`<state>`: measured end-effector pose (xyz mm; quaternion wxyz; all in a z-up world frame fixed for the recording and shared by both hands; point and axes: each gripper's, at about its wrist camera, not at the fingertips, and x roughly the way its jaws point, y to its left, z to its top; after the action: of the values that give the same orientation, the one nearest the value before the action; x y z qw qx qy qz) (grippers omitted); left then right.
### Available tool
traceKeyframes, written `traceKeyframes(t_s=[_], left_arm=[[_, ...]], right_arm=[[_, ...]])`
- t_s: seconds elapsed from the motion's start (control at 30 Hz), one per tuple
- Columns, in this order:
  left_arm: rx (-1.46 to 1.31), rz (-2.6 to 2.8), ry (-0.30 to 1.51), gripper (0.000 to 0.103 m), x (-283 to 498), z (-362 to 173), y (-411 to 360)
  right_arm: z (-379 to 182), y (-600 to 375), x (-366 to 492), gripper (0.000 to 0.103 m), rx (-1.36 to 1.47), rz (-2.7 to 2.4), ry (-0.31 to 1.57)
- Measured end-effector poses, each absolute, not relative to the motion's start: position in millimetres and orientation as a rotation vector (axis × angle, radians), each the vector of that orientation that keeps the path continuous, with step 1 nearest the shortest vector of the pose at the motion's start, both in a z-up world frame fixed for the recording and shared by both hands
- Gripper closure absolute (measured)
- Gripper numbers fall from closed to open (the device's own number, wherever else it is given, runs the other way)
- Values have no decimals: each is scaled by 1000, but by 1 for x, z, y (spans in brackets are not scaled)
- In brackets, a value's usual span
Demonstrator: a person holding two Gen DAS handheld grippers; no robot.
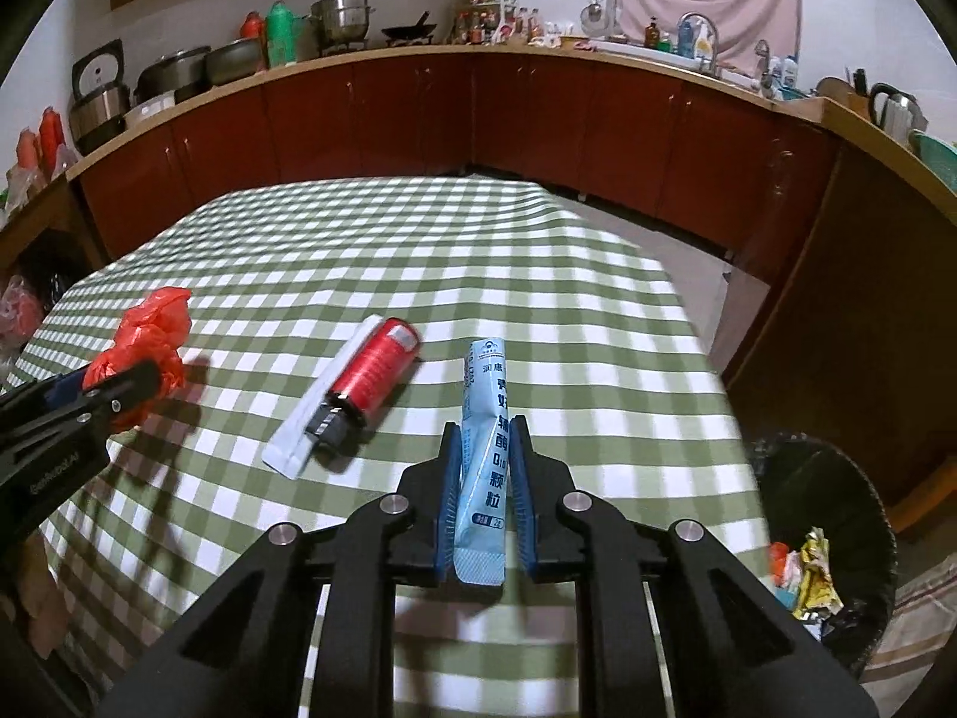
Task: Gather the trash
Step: 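Carry the red bag and blue tube in both grippers over the black bin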
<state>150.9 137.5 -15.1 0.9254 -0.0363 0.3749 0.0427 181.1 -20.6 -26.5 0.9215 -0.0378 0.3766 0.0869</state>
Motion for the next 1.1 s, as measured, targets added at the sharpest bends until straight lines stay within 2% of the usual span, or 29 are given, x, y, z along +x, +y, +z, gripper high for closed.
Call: traceKeyframes(t_s=[1.1], left_arm=[[78,-206,715,64,145,-2,-77]], right_arm=[[-12,-197,132,86,61,-81,670]])
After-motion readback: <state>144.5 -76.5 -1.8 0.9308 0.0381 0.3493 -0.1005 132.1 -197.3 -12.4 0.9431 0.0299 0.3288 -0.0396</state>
